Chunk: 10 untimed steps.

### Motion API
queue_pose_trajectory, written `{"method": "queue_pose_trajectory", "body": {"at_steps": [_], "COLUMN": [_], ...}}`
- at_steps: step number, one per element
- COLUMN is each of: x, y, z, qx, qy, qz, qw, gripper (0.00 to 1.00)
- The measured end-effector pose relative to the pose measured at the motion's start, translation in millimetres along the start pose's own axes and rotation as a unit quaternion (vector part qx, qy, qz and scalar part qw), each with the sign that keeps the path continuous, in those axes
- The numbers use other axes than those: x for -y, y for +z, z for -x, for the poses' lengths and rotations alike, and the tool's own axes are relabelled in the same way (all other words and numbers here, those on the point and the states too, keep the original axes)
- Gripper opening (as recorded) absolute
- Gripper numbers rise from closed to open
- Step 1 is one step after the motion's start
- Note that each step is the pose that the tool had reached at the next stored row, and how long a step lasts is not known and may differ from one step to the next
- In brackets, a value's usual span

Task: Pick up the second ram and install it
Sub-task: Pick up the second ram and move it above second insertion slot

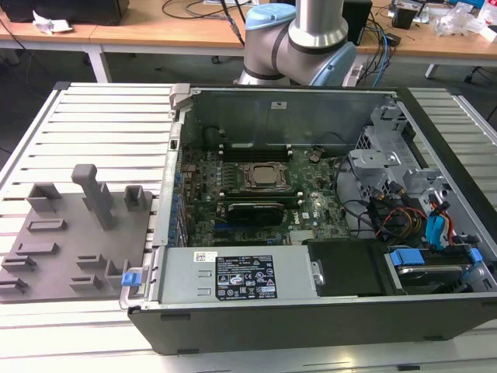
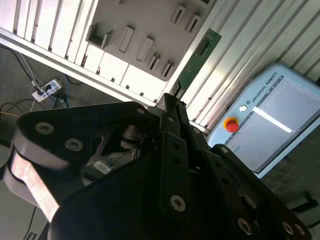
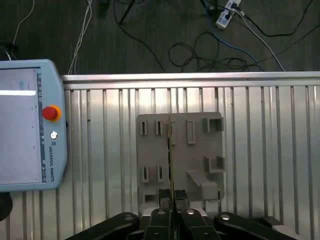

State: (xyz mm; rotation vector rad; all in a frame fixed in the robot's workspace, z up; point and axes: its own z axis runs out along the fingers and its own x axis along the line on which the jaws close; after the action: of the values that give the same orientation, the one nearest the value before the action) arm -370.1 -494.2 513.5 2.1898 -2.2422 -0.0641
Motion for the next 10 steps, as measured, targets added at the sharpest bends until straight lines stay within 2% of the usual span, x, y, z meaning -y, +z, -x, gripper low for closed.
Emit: {"method": "queue_pose_trajectory", "body": {"at_steps": [1, 3, 4, 5, 6, 7, 10], "x": [-0.1, 0.0, 0.3, 1.9, 6.1, 11.6, 29.9], "y": [-0.9, -0.5, 0.7, 2.9, 5.3, 8.6, 16.2], "z": [0.0, 0.4, 1.1, 3.6, 8.1, 12.8, 23.2], "qx": [0.0018, 0.0122, 0.0149, 0.0141, 0.0117, 0.0108, 0.0106], "qy": [0.000, 0.000, 0.000, 0.000, 0.000, 0.000, 0.000], "qz": [0.0000, 0.0007, 0.0011, 0.0019, 0.0030, 0.0043, 0.0106], "qw": [1.0000, 0.9999, 0.9999, 0.9999, 0.9999, 0.9999, 0.9999], "gripper": [0.14, 0.14, 0.14, 0.14, 0.14, 0.14, 0.14]}}
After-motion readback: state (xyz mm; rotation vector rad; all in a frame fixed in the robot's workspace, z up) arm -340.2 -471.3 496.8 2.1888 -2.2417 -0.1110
